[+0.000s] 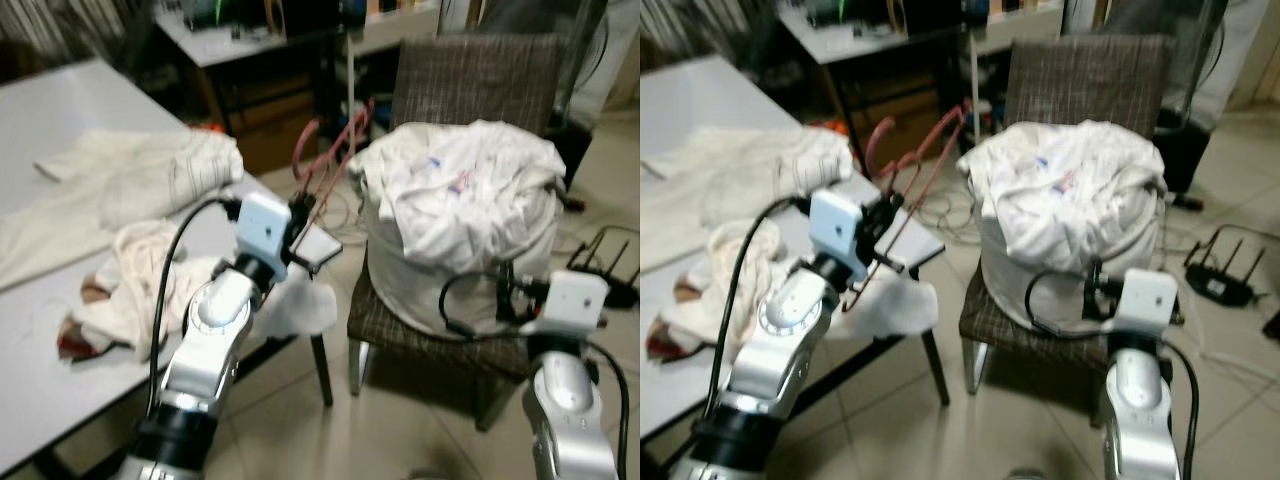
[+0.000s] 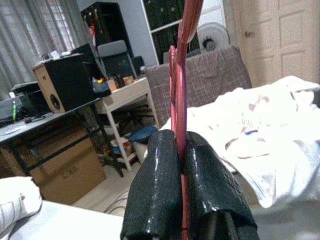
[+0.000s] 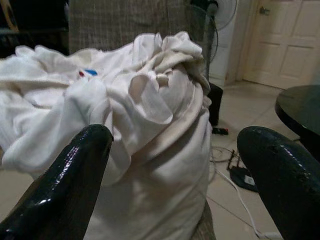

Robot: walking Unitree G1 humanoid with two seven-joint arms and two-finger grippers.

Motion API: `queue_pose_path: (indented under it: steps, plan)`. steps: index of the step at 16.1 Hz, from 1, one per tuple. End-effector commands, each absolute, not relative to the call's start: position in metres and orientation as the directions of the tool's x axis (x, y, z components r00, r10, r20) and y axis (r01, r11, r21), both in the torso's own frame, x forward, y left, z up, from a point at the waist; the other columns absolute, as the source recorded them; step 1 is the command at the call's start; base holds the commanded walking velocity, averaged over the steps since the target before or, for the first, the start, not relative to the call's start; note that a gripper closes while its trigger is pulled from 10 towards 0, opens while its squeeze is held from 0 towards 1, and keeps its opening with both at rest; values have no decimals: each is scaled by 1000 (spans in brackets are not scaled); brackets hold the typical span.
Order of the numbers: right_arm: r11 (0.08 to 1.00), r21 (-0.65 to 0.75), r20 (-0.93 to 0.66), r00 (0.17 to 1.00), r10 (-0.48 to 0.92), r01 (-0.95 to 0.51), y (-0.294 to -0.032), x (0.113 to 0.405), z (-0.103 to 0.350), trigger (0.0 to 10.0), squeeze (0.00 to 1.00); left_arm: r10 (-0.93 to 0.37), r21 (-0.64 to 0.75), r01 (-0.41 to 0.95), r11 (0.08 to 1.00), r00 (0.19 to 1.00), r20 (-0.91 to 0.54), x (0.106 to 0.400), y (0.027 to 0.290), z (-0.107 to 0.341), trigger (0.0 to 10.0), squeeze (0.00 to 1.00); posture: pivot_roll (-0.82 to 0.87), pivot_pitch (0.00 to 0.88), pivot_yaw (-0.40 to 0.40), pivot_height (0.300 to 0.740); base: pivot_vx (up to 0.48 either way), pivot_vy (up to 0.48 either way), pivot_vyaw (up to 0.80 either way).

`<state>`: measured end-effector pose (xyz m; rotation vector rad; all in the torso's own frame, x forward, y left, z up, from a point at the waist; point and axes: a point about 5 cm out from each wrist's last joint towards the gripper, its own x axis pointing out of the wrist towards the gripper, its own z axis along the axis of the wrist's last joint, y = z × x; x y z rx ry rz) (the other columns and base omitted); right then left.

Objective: Hang hanger

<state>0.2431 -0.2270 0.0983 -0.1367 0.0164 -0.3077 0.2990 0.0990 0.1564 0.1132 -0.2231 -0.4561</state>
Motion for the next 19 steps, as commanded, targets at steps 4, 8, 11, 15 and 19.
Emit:
queue_pose_path:
  steps: [4,8,11,15,19]
  plan:
    - [938,-194,156,953,-258,286,-219,253,125,10000,0,-449,168,422,891,873,191,302,98,157,10000,0,-154,0,137,740,77,0,0]
    - [936,-197,174,950,-259,291,-221,254,128,10000,0,-457,173,429,886,871,180,302,95,155,10000,0,-156,0,140,740,462,0,0]
    - [953,-132,111,959,-259,273,-218,256,118,10000,0,-445,152,426,892,888,117,305,99,142,10000,0,-150,0,138,740,466,0,0]
    - [973,-113,-15,979,-203,200,-208,229,85,10000,0,-374,109,392,913,914,-159,290,132,87,10000,0,-150,0,142,740,210,0,0]
    - [973,-156,22,986,-167,168,-207,219,85,10000,0,-295,101,300,949,953,-64,277,158,99,10000,0,-144,0,151,740,0,0,0]
